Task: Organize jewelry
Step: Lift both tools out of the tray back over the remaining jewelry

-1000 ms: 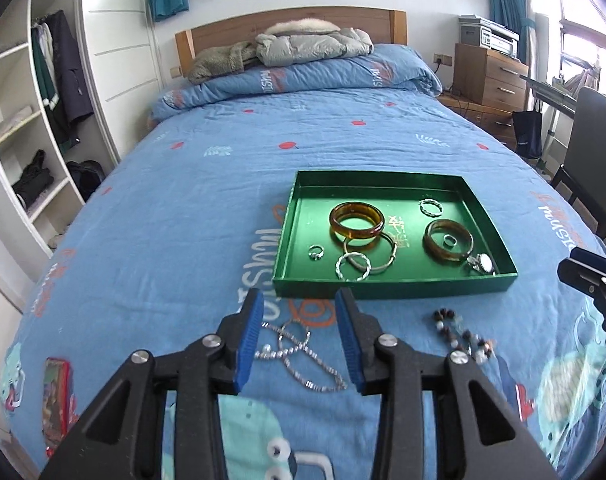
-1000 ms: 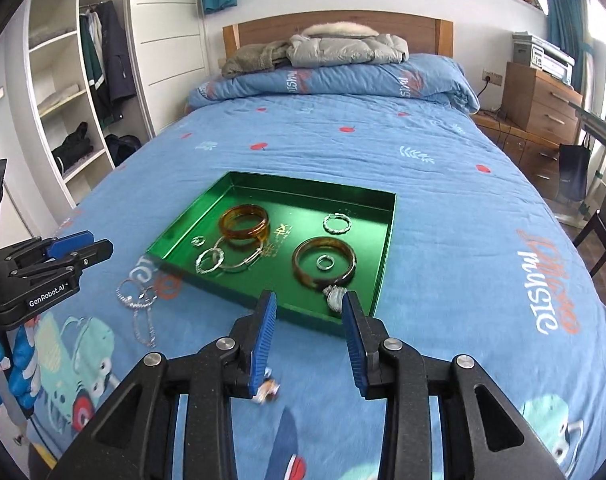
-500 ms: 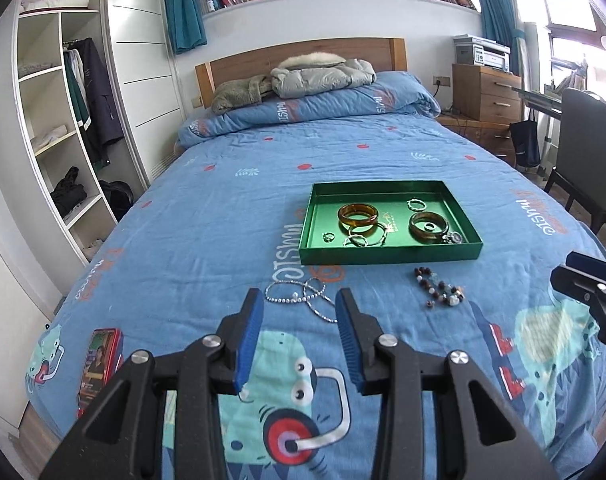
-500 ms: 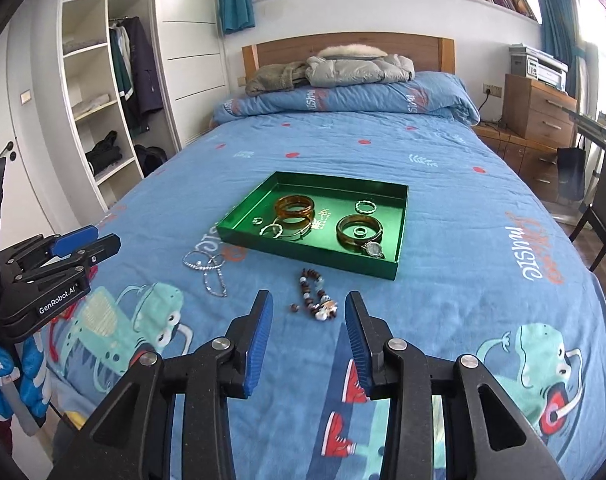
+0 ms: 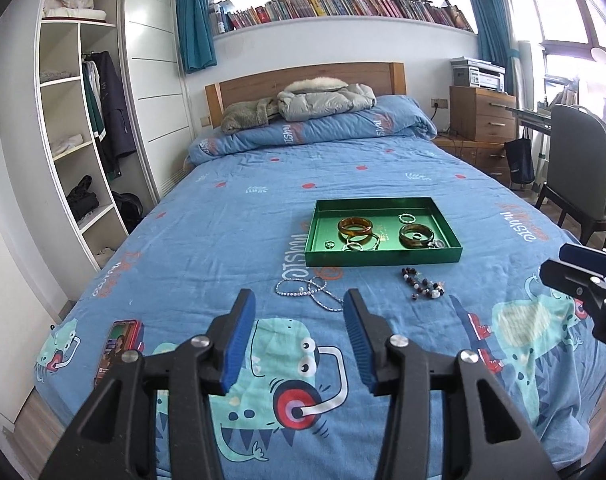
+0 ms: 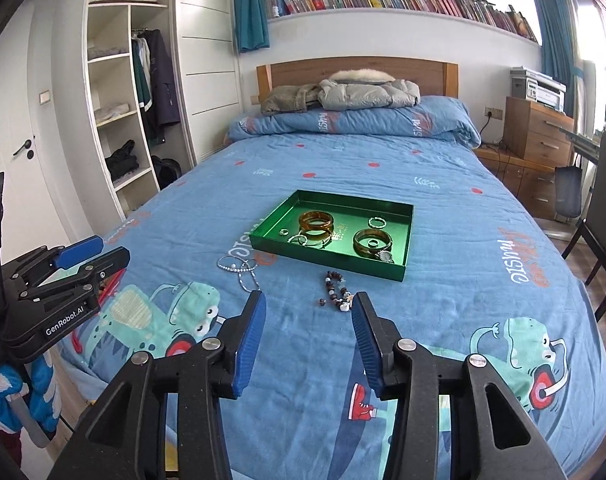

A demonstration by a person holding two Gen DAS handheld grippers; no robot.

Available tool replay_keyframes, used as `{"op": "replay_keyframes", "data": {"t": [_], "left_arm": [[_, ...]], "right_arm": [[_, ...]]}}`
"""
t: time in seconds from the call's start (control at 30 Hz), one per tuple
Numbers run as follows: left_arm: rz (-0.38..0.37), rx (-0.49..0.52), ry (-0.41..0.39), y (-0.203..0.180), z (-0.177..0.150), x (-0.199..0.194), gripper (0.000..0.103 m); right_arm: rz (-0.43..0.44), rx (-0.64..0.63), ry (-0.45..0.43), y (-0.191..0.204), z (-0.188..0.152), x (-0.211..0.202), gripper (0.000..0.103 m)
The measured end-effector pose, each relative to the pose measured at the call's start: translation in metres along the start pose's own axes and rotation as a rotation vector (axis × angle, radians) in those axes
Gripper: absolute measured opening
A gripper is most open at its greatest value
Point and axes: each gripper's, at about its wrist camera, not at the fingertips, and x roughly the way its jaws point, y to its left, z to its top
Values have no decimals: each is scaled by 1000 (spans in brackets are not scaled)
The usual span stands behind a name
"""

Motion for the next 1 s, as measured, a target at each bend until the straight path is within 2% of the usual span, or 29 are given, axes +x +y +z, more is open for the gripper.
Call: {"op": "replay_keyframes", "data": {"t": [0.53,0.83,1.0], "left_arm": [[-53,-22,1,-5,-18,-18,44],[-70,-29,25,-8,-20,-2,47],[-55,-12,33,-12,-17,11,49]], "right_arm": [[-24,27,-8,10,-16,-21,54],[-46,48,8,2,-22,-10,55],[-61,79,22,-13,-25,4,55]]}}
